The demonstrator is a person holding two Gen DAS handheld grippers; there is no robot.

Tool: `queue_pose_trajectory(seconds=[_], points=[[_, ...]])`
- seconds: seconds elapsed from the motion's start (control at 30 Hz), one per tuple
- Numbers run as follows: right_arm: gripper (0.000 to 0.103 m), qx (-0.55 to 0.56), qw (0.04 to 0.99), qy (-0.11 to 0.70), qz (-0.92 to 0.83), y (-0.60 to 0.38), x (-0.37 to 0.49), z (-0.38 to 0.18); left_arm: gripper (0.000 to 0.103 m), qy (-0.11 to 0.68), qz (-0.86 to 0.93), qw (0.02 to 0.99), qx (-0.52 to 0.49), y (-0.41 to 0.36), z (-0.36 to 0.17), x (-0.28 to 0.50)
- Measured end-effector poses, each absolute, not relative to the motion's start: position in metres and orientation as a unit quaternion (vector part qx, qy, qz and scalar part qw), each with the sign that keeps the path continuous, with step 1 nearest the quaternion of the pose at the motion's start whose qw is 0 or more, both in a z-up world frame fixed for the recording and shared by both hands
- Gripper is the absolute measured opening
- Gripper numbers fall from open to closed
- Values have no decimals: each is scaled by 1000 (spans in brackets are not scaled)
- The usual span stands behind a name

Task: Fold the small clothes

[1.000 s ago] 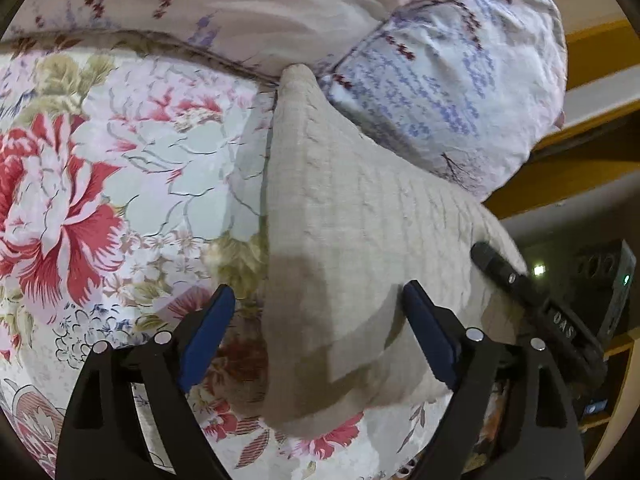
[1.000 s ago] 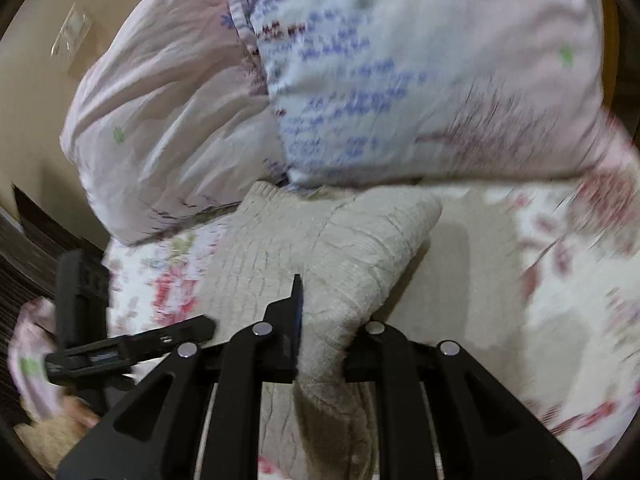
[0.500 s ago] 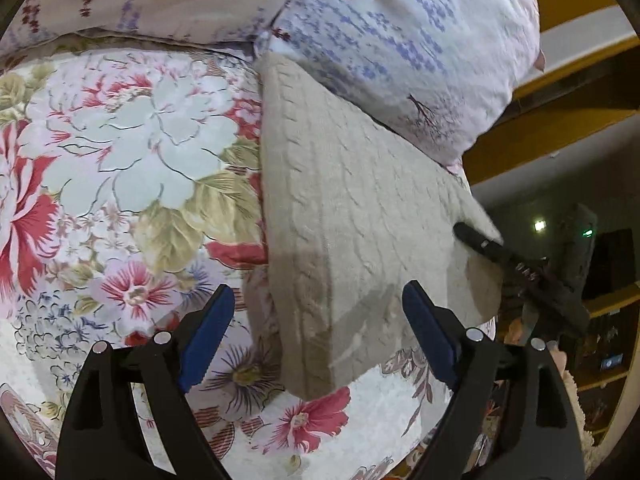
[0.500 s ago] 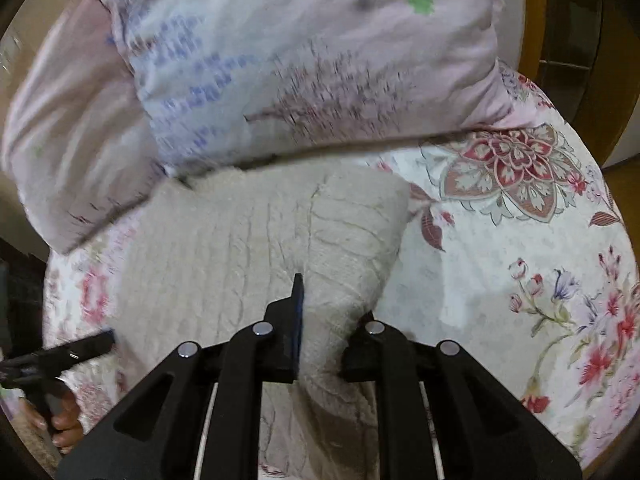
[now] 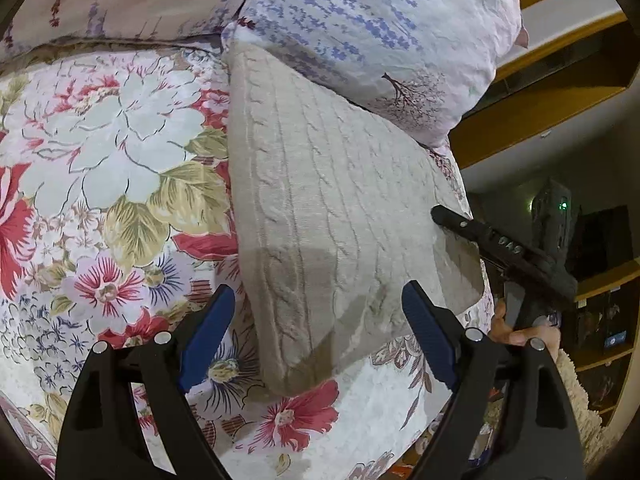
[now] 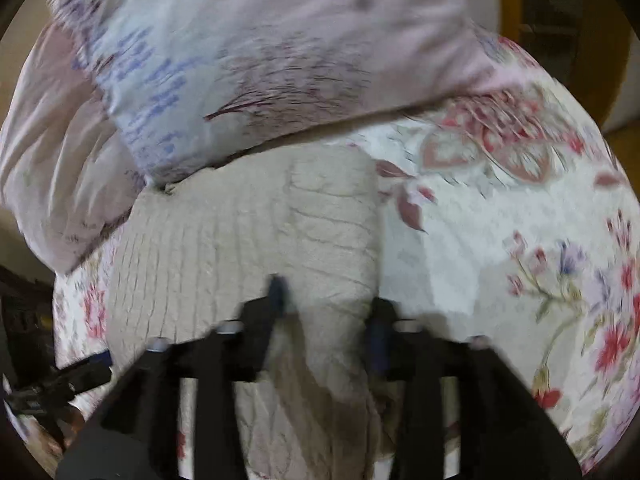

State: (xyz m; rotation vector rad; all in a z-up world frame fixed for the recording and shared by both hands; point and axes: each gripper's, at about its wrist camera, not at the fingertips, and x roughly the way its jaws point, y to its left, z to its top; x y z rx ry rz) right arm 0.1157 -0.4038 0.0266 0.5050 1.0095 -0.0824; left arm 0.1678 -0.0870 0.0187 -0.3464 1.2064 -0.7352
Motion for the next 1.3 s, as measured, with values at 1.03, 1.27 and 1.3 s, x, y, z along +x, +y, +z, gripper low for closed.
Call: queue_pose_trajectory(seconds=[1.03,1.27,1.3], points=[[13,253,845,463,-87,-435,170,13,72,559,-321,751,-143,-110,8,193],[61,324,845,423,-50,-452,121,33,72,560,-323,749,-146,-102,8,187],[62,336,840,423,-43,-454,109,32,72,560,-323,749,-146,-98,8,184]])
